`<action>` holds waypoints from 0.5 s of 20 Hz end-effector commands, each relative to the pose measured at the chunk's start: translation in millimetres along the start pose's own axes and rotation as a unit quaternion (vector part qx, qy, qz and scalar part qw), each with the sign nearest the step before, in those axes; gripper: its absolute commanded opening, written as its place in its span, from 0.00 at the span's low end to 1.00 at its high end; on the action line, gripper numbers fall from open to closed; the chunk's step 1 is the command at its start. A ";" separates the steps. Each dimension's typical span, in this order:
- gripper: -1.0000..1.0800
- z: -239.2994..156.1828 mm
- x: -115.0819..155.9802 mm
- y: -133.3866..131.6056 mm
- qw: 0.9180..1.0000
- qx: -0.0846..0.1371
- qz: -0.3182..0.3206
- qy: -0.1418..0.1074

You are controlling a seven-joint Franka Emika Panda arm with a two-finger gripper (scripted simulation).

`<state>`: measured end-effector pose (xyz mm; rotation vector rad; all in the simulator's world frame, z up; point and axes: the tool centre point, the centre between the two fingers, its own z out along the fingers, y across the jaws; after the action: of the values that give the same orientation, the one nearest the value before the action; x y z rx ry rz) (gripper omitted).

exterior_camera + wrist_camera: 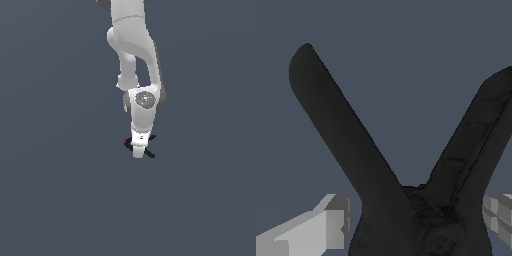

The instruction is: Pick up the object and move it to a goal position.

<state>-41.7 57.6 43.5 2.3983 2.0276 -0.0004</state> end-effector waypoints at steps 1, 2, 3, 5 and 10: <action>0.00 -9.8 -16.1 -7.1 1.000 -0.001 0.000 0.000; 0.00 -13.7 -23.2 -10.6 1.000 -0.001 0.000 0.000; 0.00 -17.7 -30.1 -14.0 1.000 -0.001 0.000 0.000; 0.00 -24.9 -42.9 -20.3 1.000 -0.001 0.000 0.000; 0.00 -40.0 -69.3 -32.5 1.000 0.000 0.000 0.000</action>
<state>-80.8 1.4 78.4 2.4004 2.0259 -0.0023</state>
